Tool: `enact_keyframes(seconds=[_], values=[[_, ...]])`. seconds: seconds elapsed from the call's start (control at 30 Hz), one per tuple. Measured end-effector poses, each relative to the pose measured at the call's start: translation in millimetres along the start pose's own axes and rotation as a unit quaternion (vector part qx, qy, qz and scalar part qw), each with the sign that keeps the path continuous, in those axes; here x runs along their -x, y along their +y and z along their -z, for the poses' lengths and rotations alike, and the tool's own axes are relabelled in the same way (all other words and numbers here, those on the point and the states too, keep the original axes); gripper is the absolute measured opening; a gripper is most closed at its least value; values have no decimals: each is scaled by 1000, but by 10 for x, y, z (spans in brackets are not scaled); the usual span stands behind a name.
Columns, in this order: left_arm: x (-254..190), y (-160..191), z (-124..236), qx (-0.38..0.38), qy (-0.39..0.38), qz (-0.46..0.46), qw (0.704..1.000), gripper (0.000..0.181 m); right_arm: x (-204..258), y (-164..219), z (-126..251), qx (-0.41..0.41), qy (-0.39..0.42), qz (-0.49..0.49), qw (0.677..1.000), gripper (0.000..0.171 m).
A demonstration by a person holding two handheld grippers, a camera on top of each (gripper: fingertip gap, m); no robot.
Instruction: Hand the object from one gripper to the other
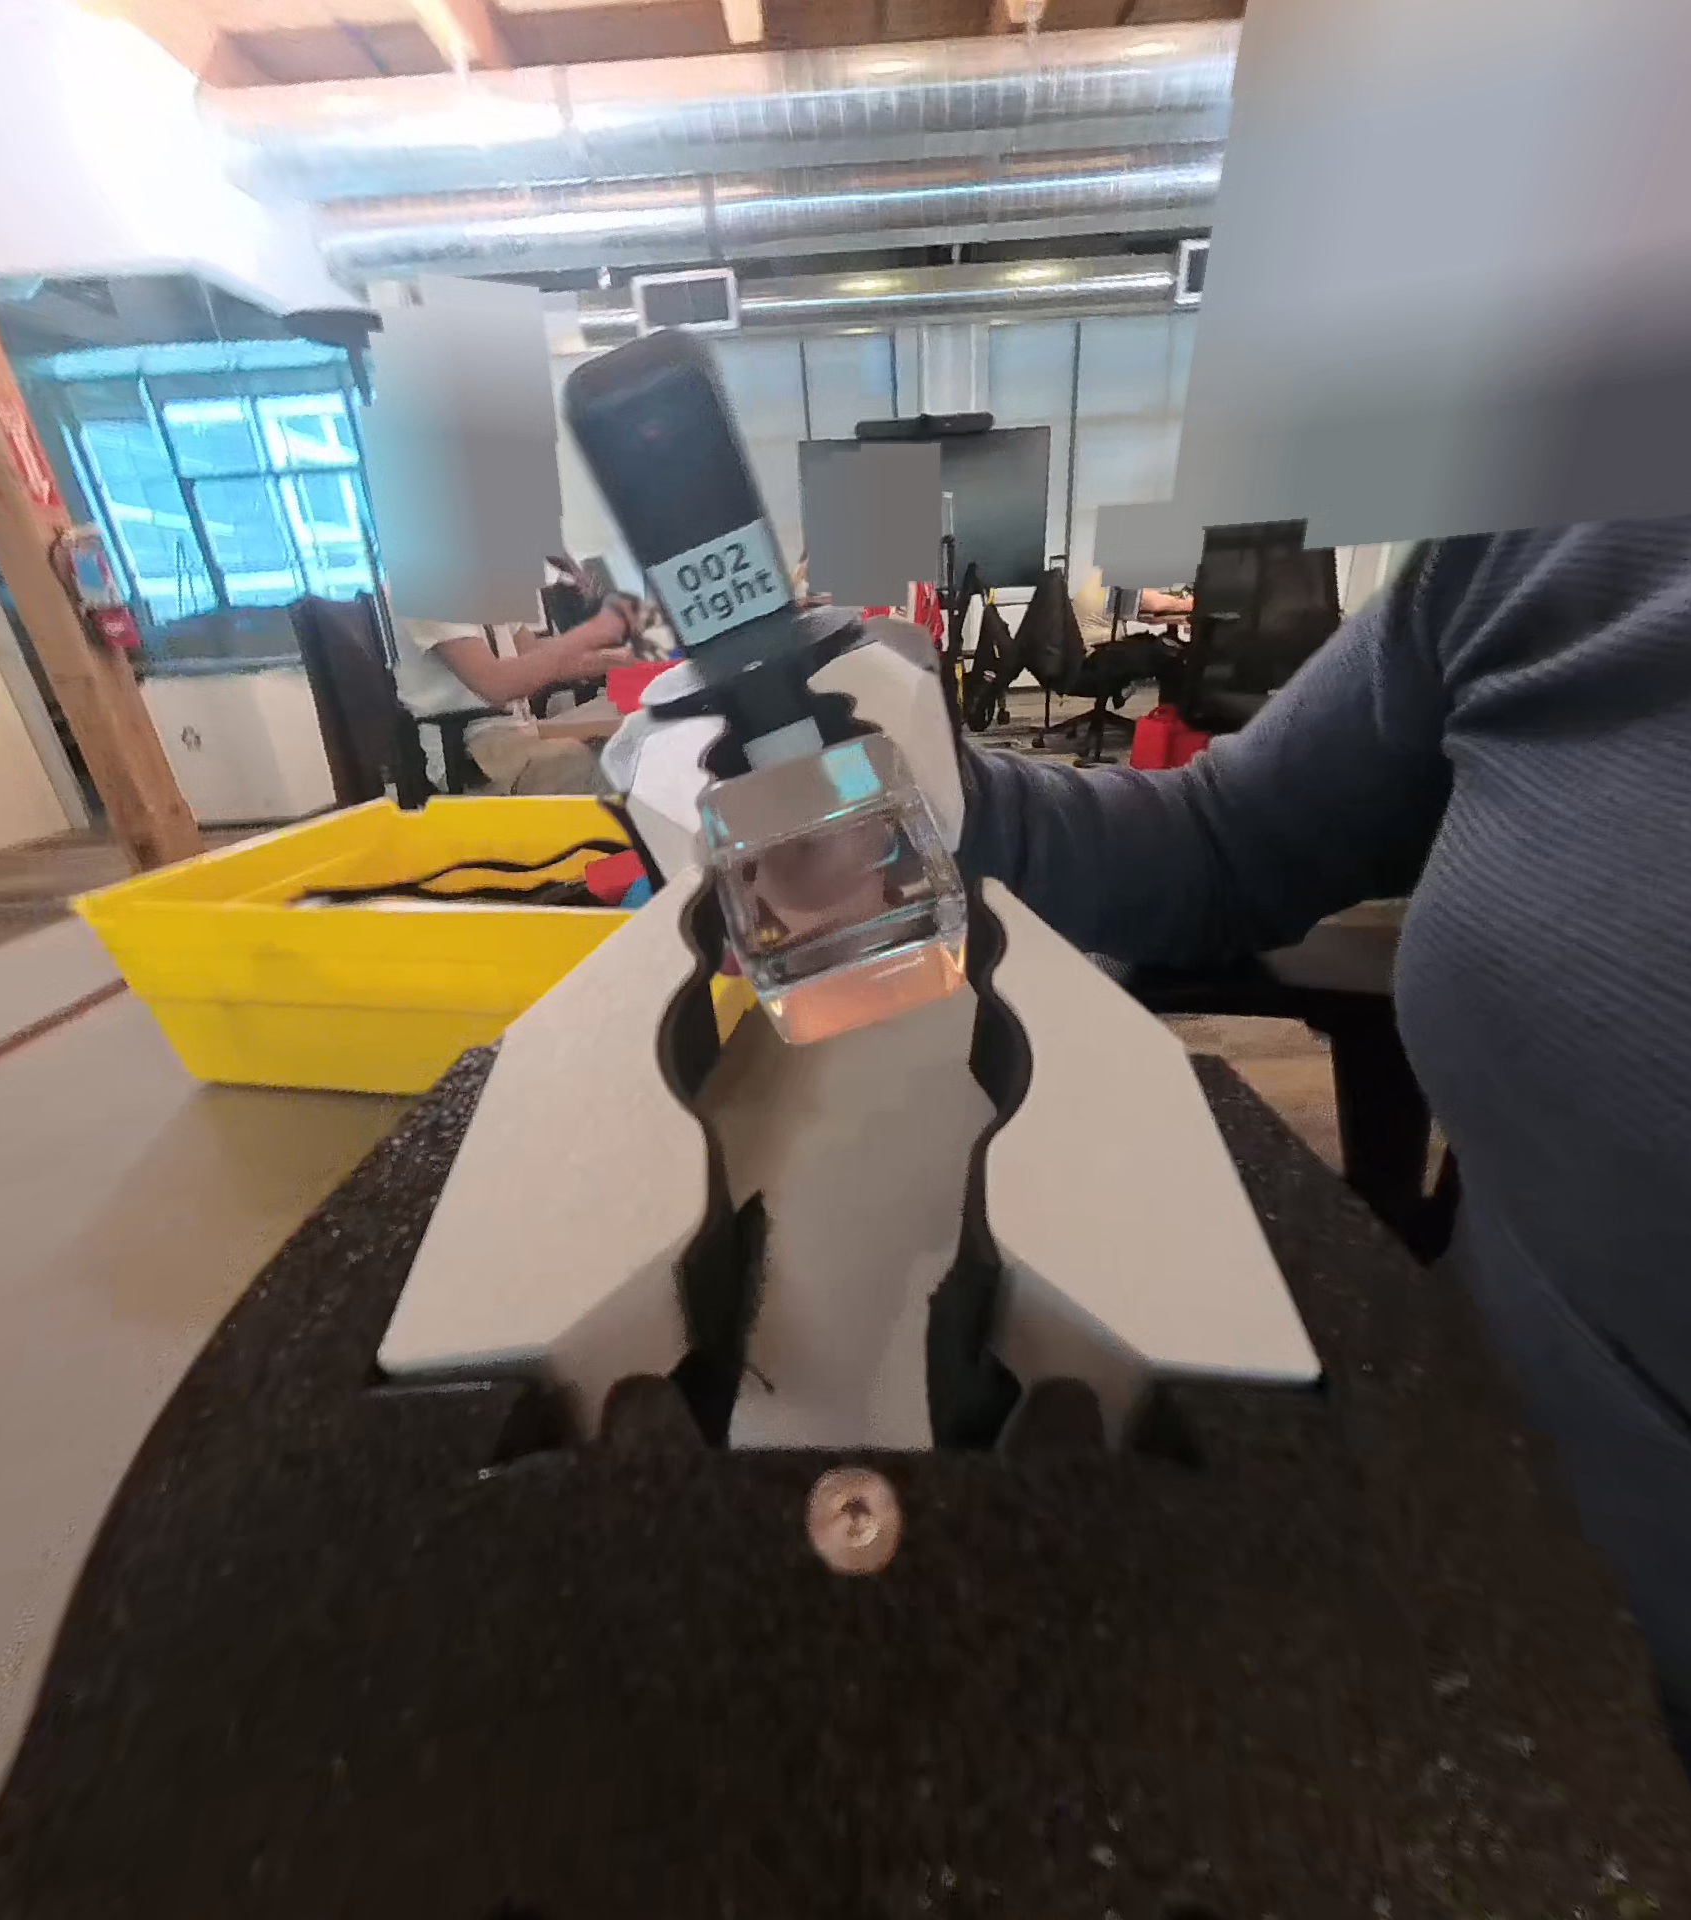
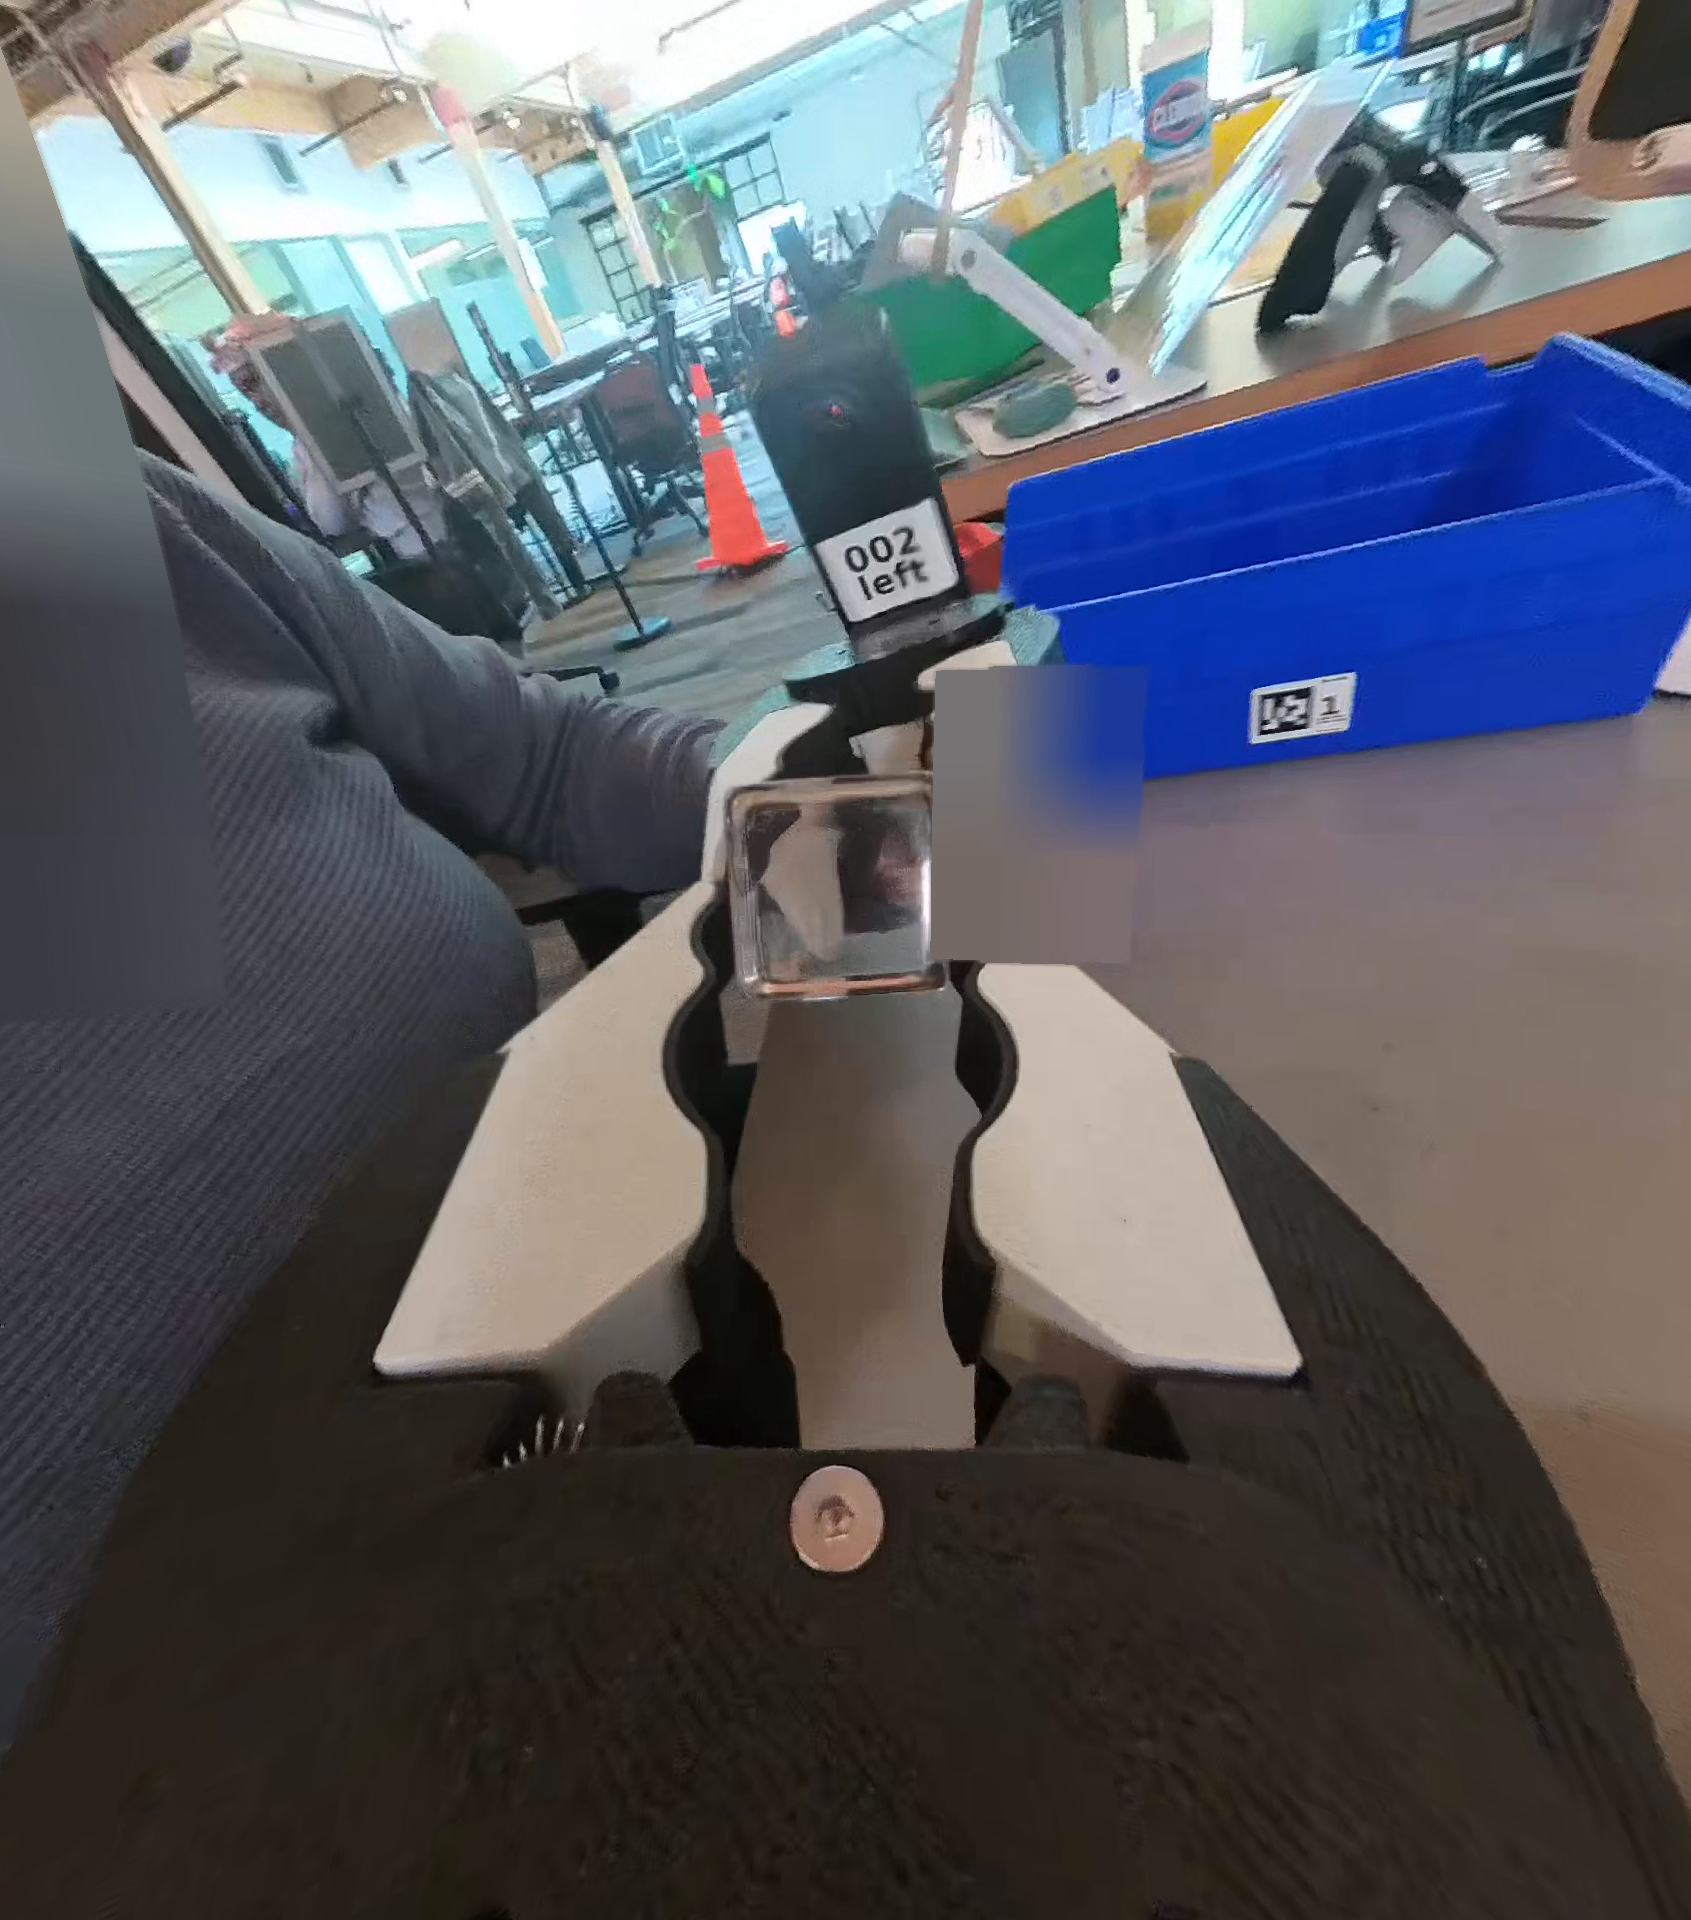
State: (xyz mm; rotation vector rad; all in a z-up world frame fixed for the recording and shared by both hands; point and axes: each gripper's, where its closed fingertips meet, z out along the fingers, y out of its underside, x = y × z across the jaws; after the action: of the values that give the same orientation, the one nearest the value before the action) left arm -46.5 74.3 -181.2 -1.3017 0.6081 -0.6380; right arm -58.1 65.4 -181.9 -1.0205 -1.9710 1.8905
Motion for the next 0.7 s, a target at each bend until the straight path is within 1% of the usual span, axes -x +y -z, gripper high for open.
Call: enact_keyframes(seconds=[0.07,0.13,0.17,0.23,0.3,0.37,0.47,0.57,0.7], values=[[151,29,12,7,-35,57,998,42,-137,-18,40,3,47,12,999,39],[317,91,48,21,-72,99,992,58,-386,52,90,44,143,33,988,39],[420,152,83,34,-99,114,988,60,-549,117,145,79,208,48,974,39],[621,274,183,54,-158,134,977,58,-816,224,303,153,330,104,926,39],[764,358,288,63,-200,153,966,56,-933,278,416,210,401,152,879,40],[831,392,354,61,-216,171,959,50,-975,285,467,234,434,178,852,40],[915,423,444,62,-244,171,953,46,-1013,281,519,244,454,185,837,40],[1000,433,547,78,-292,112,947,47,-1061,253,612,250,478,195,819,40],[1023,393,592,104,-338,-9,935,50,-1084,220,679,252,493,201,808,40]])
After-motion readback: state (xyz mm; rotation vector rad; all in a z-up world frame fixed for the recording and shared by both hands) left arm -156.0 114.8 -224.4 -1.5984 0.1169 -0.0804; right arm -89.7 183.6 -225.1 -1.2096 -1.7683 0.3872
